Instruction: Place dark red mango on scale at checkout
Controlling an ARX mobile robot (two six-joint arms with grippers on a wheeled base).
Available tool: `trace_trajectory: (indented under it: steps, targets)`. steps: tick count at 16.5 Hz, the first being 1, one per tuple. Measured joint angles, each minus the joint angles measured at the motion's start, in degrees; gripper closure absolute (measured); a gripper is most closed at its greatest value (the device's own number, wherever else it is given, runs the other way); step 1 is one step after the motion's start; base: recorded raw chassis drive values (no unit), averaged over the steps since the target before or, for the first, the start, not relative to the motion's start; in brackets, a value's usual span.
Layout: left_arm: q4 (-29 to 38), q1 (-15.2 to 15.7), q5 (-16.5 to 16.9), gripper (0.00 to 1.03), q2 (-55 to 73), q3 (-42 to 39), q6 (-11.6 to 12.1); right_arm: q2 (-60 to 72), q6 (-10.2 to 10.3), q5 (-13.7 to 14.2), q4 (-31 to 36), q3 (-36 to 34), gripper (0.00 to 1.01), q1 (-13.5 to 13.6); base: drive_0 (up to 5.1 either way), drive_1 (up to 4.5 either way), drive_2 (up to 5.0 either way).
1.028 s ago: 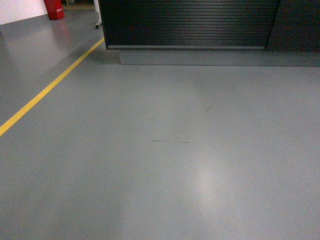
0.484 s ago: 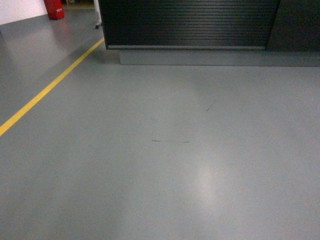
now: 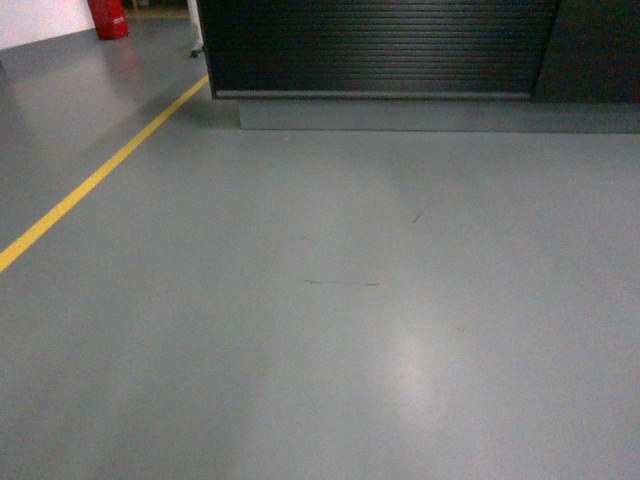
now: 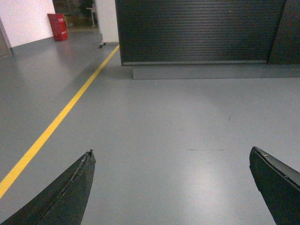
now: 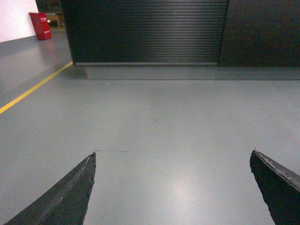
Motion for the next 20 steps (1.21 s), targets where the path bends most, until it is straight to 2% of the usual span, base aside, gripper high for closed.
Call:
trace_trajectory:
  steps: [8, 20]
  targets:
    - [0.0, 0.0, 0.0, 0.05, -0.02, 0.0, 0.02, 0.0, 0.0, -0.02, 0.0, 0.0, 0.03, 0.0, 0.0, 0.0, 0.0]
    - [-0.02, 0.0, -0.02, 0.05, 0.0, 0.0, 0.02, 0.0, 0.0, -0.04, -0.02, 0.0, 0.03, 0.0, 0.0, 4.27, -4.4]
